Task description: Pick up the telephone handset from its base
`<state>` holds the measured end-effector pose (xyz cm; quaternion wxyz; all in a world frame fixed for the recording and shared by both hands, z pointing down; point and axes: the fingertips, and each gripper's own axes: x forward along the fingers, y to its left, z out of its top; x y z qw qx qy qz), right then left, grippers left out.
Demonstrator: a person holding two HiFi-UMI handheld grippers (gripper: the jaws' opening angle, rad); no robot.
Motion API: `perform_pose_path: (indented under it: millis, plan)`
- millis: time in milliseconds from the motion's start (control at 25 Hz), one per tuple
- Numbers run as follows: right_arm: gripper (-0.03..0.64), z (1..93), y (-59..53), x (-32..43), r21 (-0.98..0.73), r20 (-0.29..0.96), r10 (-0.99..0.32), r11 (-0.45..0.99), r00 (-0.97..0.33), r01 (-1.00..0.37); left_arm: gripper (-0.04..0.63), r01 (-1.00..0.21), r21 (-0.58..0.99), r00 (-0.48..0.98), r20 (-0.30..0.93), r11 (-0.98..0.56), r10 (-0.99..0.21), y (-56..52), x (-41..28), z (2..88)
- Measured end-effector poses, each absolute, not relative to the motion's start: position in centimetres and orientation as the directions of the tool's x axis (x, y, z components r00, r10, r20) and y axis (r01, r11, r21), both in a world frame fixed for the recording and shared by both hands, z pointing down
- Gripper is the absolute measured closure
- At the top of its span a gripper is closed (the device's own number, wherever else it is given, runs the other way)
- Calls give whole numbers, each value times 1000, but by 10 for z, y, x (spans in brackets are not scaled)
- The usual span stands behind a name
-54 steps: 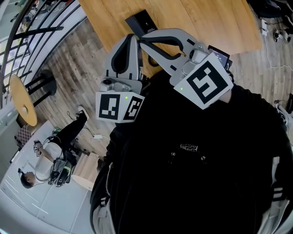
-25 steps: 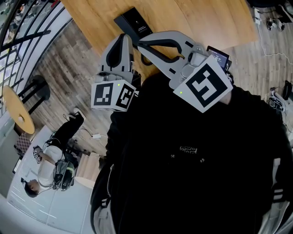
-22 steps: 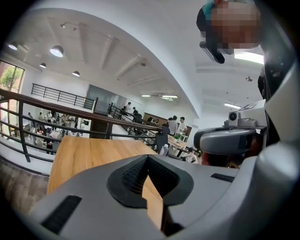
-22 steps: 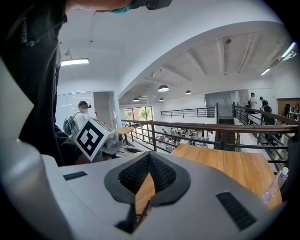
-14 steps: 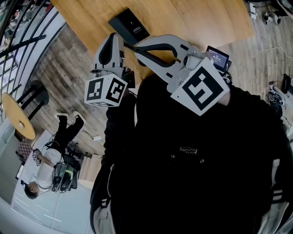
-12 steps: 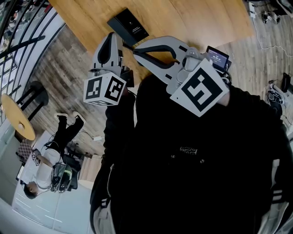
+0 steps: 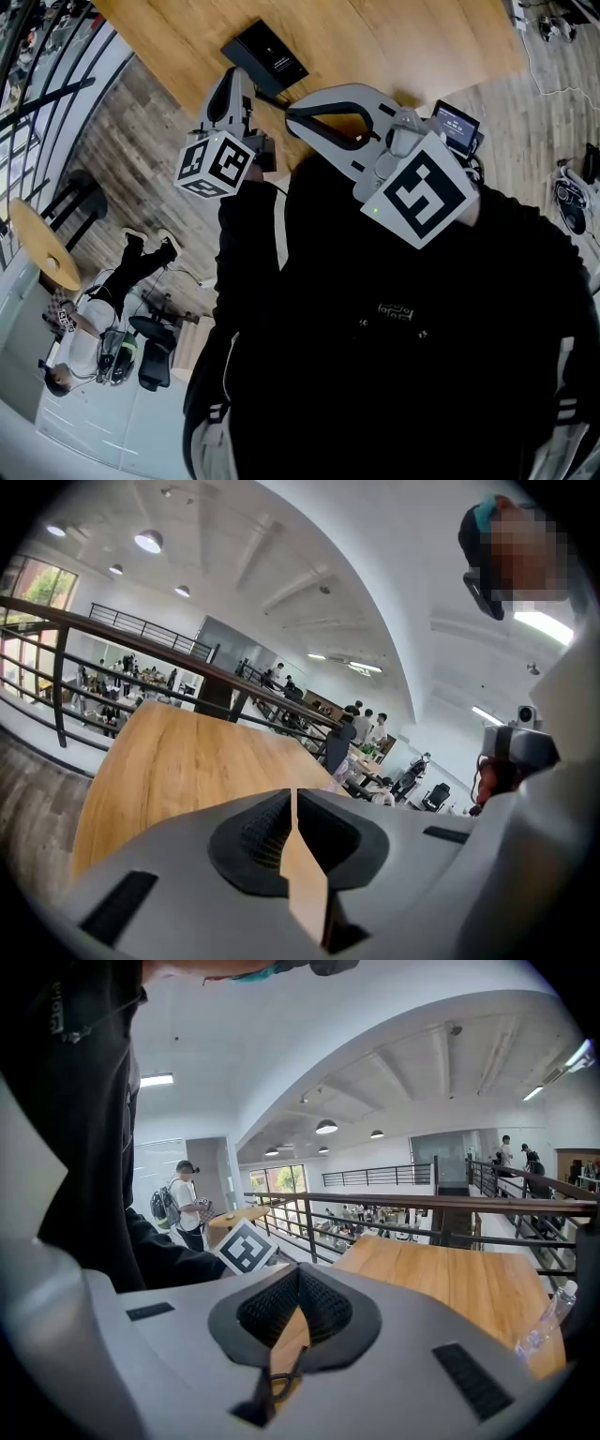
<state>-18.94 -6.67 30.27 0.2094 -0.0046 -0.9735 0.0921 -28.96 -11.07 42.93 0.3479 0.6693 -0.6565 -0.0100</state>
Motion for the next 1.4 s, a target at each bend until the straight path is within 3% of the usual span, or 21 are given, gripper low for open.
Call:
perform_pose_path:
  millis: [240,600,1400]
  plan:
    - [600,303,-63,-189,-189,405,48,981,-913,-32,536,-835,534,163,476,136,-864,-110,-296,459]
    - [600,304,-62,-182,-196,413,41,980,-910,-45,529,-821,552,202,519,146,-830,-101,-307,497]
    - [600,307,-53,-181,-190,440,39,981,-897,-50,501,-718,688,306,443,102,-843,-89,-316,558]
